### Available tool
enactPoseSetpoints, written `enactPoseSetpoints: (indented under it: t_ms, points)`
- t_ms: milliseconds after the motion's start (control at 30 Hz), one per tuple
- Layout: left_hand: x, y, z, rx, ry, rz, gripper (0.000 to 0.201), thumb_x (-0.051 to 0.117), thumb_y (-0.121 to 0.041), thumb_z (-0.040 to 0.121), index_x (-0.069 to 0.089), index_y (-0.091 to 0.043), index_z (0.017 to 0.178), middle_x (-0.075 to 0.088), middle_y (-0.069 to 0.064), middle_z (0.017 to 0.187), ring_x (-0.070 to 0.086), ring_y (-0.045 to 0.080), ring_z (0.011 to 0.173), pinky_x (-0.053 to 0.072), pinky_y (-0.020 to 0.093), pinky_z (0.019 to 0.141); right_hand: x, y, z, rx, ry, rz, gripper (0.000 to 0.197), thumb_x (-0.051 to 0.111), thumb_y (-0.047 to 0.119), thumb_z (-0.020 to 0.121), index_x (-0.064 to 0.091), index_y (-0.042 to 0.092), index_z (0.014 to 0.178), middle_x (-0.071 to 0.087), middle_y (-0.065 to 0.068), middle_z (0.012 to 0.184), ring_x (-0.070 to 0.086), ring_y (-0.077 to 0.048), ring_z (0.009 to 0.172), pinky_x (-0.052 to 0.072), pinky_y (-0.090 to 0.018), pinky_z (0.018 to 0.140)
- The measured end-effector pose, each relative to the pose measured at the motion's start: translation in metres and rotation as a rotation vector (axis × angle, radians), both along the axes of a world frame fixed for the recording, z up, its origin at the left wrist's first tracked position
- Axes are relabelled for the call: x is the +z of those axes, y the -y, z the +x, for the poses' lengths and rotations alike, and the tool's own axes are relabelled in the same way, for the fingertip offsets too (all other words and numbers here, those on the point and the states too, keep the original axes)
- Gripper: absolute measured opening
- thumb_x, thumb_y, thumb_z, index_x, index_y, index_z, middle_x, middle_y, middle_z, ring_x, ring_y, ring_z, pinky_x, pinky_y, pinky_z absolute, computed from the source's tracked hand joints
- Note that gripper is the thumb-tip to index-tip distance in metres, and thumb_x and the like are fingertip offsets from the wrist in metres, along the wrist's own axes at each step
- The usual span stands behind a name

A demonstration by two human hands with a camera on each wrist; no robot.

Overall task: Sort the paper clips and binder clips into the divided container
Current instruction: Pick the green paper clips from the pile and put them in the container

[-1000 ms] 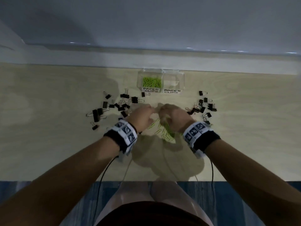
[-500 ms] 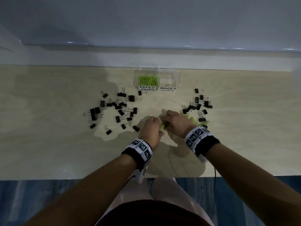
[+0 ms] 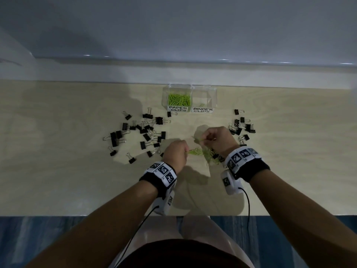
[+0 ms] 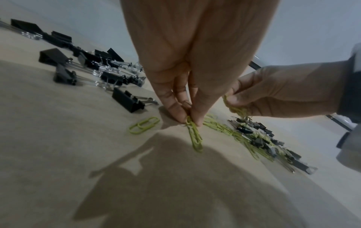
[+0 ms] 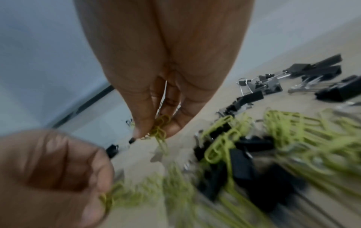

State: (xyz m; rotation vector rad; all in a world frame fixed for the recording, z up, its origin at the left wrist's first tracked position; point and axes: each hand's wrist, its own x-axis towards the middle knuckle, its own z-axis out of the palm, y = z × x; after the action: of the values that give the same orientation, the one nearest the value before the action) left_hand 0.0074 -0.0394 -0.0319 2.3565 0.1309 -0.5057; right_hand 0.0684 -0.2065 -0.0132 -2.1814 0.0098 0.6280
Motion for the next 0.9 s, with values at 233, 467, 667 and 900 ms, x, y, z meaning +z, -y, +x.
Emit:
enactPoseSetpoints:
  t_ms: [233, 467, 667, 900]
  points:
    - [0.032, -0.026, 0.038, 0.049, 0.089, -0.161, 0.005, 0.063, -0.003, 0.084, 0.063, -0.007, 0.087, 0.064, 0.004, 0.084, 0.058, 0.014, 0.075, 0.050, 0.024, 0.072, 0.046, -0.029, 0.062, -0.171, 0.086, 0.283, 0.013, 0.071, -0.005, 0.074, 0.064, -0.010, 0.084, 0.068, -0.003, 0.073, 0.064, -0.010, 0.064, 0.058, -0.028, 0.067]
    - [0.068, -0.063, 0.109, 0.228, 0.326, -0.183, 0.005, 0.062, -0.001, 0.084, 0.064, -0.003, 0.088, 0.068, 0.006, 0.085, 0.061, 0.014, 0.075, 0.050, 0.015, 0.069, 0.039, -0.085, 0.114, -0.247, 0.186, 0.240, 0.022, 0.071, 0.002, 0.077, 0.065, 0.022, 0.068, 0.071, -0.006, 0.076, 0.069, -0.021, 0.073, 0.059, -0.038, 0.071]
    - [0.051, -0.051, 0.155, 0.259, 0.368, -0.051, 0.009, 0.060, -0.001, 0.081, 0.065, -0.008, 0.084, 0.069, 0.006, 0.087, 0.063, 0.017, 0.078, 0.054, 0.028, 0.074, 0.022, -0.070, 0.091, -0.191, 0.293, 0.080, 0.015, 0.068, 0.002, 0.077, 0.069, 0.016, 0.080, 0.070, 0.000, 0.083, 0.067, -0.013, 0.078, 0.057, -0.032, 0.079]
    - [0.045, -0.035, 0.134, -0.121, 0.368, 0.160, 0.014, 0.061, -0.003, 0.082, 0.061, -0.007, 0.095, 0.058, 0.011, 0.108, 0.054, 0.026, 0.099, 0.041, 0.032, 0.085, 0.010, -0.042, 0.002, 0.300, 0.351, -0.081, 0.020, 0.057, 0.001, 0.077, 0.069, 0.017, 0.075, 0.068, -0.002, 0.086, 0.062, -0.018, 0.075, 0.056, -0.037, 0.073]
